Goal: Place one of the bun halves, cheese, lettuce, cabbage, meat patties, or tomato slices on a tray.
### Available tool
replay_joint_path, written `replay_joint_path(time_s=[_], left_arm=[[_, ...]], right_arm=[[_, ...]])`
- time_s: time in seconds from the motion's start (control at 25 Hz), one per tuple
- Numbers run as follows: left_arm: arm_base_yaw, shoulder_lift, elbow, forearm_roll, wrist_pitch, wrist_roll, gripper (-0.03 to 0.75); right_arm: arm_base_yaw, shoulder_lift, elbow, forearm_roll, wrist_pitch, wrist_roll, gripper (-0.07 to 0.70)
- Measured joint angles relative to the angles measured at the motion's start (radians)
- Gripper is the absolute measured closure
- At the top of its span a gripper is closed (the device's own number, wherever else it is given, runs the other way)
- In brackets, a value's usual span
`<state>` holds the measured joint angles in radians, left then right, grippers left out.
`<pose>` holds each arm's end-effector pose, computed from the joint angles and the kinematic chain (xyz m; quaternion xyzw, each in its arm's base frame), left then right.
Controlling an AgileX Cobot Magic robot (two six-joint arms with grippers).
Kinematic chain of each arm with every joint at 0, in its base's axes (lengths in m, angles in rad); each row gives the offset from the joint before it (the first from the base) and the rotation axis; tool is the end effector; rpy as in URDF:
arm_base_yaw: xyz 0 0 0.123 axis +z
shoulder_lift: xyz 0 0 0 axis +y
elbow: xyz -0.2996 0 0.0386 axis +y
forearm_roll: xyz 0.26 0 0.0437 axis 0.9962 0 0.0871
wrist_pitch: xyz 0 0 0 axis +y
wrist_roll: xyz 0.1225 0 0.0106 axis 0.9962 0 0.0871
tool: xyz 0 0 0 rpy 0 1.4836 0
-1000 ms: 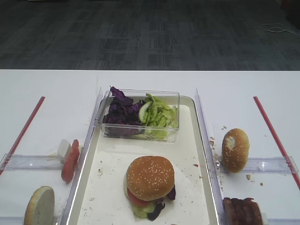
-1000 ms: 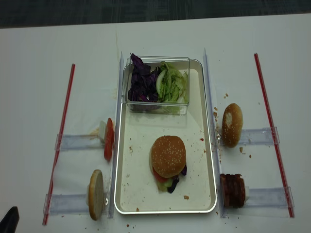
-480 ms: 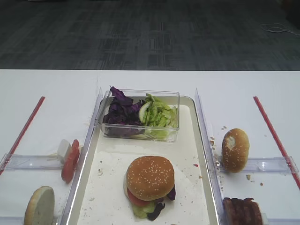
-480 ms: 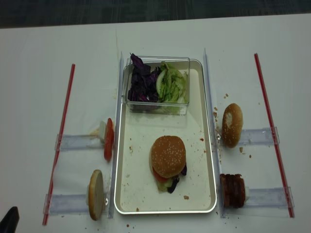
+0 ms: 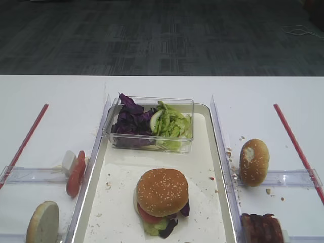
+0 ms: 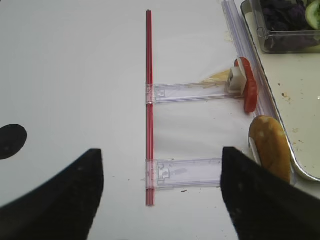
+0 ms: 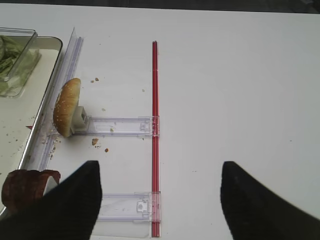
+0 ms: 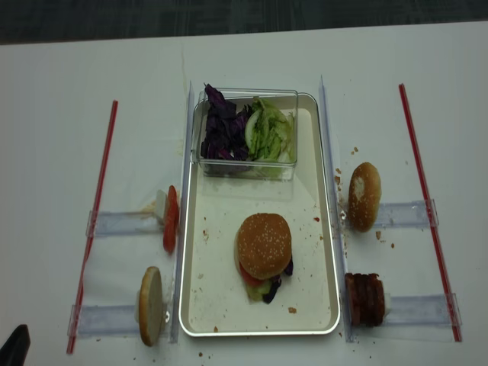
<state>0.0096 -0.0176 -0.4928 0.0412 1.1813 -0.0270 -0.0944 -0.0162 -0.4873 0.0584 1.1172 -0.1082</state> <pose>0.0077 0.0048 0.2537 -0.0183 0.8803 0.0164 0.4738 0.0132 0.0052 0.2587 -0.0080 0.8663 -0.0214 0.4989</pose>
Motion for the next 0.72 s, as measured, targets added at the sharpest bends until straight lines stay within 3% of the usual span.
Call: replay_joint_path(time_s=[0.72], left_arm=[[0.000,0.000,0.000,0.000,0.000,0.000,0.225]], right_arm=[[0.000,0.000,0.000,0.000,0.000,0.000,0.094]])
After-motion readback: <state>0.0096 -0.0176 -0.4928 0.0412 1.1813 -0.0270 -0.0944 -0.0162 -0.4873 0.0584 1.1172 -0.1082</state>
